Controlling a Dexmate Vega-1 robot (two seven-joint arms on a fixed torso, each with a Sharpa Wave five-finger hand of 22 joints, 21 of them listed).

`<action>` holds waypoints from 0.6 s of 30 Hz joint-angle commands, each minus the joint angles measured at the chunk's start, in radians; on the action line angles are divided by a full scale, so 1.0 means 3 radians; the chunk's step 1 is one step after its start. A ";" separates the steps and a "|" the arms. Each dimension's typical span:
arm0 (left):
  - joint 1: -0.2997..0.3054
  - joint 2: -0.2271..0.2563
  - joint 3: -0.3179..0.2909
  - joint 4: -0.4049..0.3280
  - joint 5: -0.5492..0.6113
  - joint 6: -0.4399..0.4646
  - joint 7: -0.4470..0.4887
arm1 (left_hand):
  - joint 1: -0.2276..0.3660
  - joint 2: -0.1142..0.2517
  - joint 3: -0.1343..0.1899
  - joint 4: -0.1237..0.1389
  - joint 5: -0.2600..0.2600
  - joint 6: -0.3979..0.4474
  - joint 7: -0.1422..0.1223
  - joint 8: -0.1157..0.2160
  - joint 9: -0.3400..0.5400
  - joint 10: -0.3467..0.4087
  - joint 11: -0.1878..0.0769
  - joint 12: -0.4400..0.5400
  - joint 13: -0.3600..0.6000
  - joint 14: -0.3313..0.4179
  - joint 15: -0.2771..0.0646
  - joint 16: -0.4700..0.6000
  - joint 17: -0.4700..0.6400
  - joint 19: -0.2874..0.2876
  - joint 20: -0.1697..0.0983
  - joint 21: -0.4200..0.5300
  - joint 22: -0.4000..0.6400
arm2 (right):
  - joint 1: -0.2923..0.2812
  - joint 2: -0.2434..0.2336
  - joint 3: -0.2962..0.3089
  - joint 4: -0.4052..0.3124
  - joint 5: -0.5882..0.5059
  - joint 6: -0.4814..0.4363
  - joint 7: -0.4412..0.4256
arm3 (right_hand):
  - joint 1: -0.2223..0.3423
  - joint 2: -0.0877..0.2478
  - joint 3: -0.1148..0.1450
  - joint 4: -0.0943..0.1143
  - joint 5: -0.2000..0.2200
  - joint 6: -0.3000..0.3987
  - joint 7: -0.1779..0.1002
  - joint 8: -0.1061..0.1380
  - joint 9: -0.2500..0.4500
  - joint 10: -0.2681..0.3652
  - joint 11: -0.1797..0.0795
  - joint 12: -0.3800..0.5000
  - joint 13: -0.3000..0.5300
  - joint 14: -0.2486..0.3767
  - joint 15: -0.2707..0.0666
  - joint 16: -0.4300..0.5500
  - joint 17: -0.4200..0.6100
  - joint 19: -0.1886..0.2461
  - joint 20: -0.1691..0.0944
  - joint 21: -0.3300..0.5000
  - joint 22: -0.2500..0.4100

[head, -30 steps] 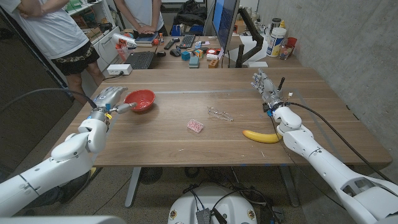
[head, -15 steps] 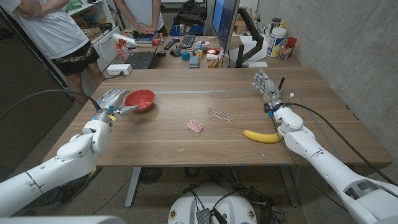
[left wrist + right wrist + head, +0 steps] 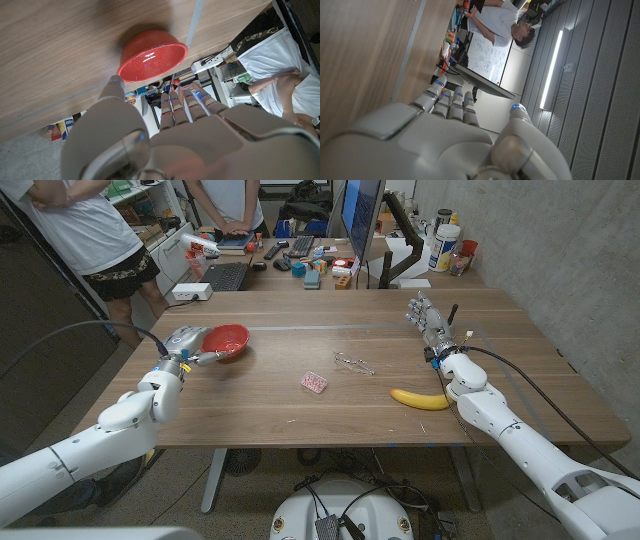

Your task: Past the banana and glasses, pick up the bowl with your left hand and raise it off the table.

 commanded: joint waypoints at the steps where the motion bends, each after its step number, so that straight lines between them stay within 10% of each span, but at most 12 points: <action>1: -0.0248 0.0023 0.0231 0.0102 -0.0049 -0.0002 -0.0106 | -0.0003 -0.0030 -0.0018 -0.0008 0.0026 0.0044 0.0005 0.0029 0.0018 0.0040 -0.0003 0.0026 0.0010 0.0039 -0.0070 0.0021 0.0015 -0.0003 -0.0037 -0.0002 0.0009 | -0.0004 0.0019 -0.0003 0.0016 -0.0003 0.0016 -0.0020 | -0.0021 0.0013 -0.0011 -0.0003 0.0011 0.0017 -0.0024 0.0014 0.0012 0.0022 -0.0012 -0.0006 0.0019 0.0016 0.0000 0.0013 0.0011 0.0028 -0.0005 0.0018 0.0011; 18: -0.0447 -0.0014 0.0456 0.0171 0.0026 0.0108 -0.0178 | -0.0001 -0.0035 -0.0032 -0.0004 0.0037 0.0054 0.0003 0.0026 0.0019 0.0044 0.0003 0.0021 0.0014 0.0049 -0.0069 0.0017 0.0018 0.0013 -0.0027 0.0002 0.0009 | 0.0043 0.0058 -0.0023 0.0096 -0.0002 0.0035 0.0013 | -0.0022 0.0012 -0.0016 -0.0004 0.0013 0.0015 -0.0025 0.0013 0.0012 0.0023 -0.0011 -0.0006 0.0019 0.0016 0.0005 0.0012 0.0010 0.0026 -0.0006 0.0017 0.0011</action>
